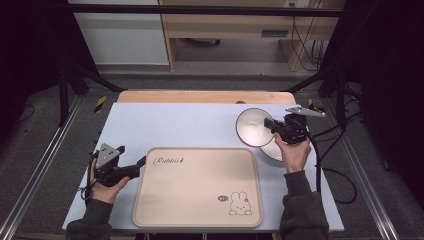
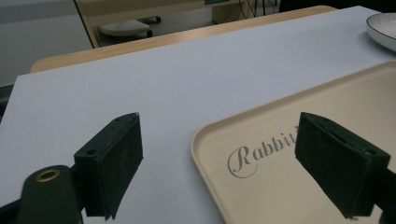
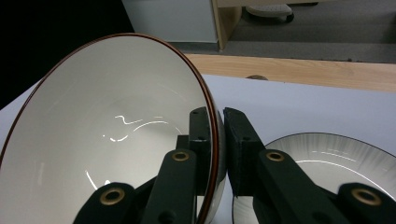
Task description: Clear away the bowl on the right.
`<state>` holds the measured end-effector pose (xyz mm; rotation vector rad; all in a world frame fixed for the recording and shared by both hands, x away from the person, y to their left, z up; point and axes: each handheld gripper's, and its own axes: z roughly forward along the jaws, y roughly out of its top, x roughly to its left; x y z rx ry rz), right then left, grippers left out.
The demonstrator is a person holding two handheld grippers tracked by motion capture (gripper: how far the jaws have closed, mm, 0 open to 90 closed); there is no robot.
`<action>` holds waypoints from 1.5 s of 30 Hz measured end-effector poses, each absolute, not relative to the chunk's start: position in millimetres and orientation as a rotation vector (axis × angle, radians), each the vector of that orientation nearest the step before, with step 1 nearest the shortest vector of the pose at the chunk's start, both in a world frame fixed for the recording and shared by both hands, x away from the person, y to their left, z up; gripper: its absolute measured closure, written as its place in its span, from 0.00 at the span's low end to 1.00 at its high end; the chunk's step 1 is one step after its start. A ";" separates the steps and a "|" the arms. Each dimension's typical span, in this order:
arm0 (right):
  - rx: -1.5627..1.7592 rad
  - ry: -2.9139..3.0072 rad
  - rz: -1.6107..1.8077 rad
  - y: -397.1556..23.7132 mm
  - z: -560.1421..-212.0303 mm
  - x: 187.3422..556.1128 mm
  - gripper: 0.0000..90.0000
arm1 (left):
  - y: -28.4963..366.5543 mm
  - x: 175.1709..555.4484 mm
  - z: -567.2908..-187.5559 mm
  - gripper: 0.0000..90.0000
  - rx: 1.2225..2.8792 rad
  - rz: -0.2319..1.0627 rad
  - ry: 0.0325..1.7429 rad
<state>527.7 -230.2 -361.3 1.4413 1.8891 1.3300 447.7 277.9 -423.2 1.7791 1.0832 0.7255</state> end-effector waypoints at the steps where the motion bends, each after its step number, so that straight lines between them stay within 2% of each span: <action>1: 1.433 1.898 1.331 -227.5 -360.4 526.9 0.91 | 277.9 447.6 -423.1 0.16 1.780 0.726 1.082; 45: 1.304 2.048 1.351 -180.3 -365.5 521.9 0.91 | 277.9 449.5 -423.9 0.16 1.776 0.727 1.095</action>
